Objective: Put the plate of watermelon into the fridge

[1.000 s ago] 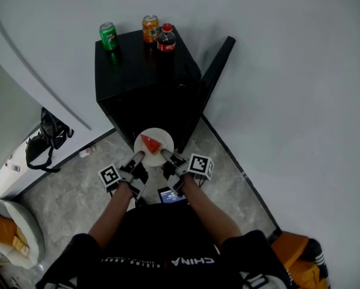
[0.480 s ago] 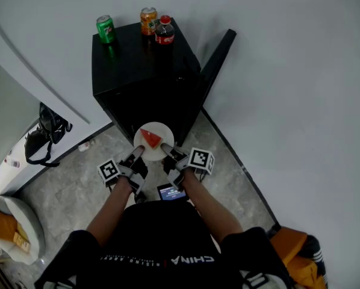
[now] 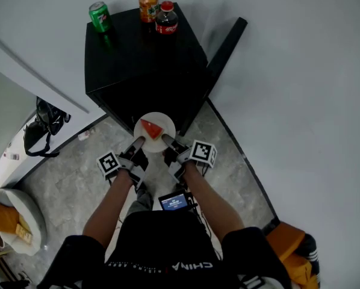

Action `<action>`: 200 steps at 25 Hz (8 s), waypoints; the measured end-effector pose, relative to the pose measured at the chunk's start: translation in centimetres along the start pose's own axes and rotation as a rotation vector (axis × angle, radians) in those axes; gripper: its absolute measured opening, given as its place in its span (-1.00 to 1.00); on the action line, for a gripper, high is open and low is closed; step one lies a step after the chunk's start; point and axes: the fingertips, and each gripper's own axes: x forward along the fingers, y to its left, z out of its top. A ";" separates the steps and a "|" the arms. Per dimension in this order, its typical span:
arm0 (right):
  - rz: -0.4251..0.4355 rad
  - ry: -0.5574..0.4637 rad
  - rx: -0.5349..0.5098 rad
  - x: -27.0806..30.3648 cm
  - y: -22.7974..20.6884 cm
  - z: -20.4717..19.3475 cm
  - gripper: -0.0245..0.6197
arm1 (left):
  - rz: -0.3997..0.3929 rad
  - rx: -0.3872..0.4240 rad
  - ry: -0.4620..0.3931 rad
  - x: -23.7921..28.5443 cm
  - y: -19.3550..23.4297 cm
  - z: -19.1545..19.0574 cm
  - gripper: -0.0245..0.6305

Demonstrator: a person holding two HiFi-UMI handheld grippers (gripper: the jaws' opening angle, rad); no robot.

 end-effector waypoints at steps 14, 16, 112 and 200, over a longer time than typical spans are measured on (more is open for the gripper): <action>0.033 -0.063 0.044 6.5 -5.9 5.8 -0.83 | -0.005 0.017 -0.122 6.4 5.7 5.5 -0.77; 0.023 -0.075 0.043 7.3 -7.0 6.5 -0.83 | -0.009 0.006 -0.124 7.0 6.6 6.0 -0.75; -0.484 0.139 -0.973 18.3 -15.6 13.0 -0.83 | 0.455 0.872 0.100 16.7 17.0 12.4 -0.85; -0.392 0.070 -0.565 -13.0 -5.7 -13.2 -0.86 | 0.074 0.731 0.369 -20.4 5.2 -11.9 -0.86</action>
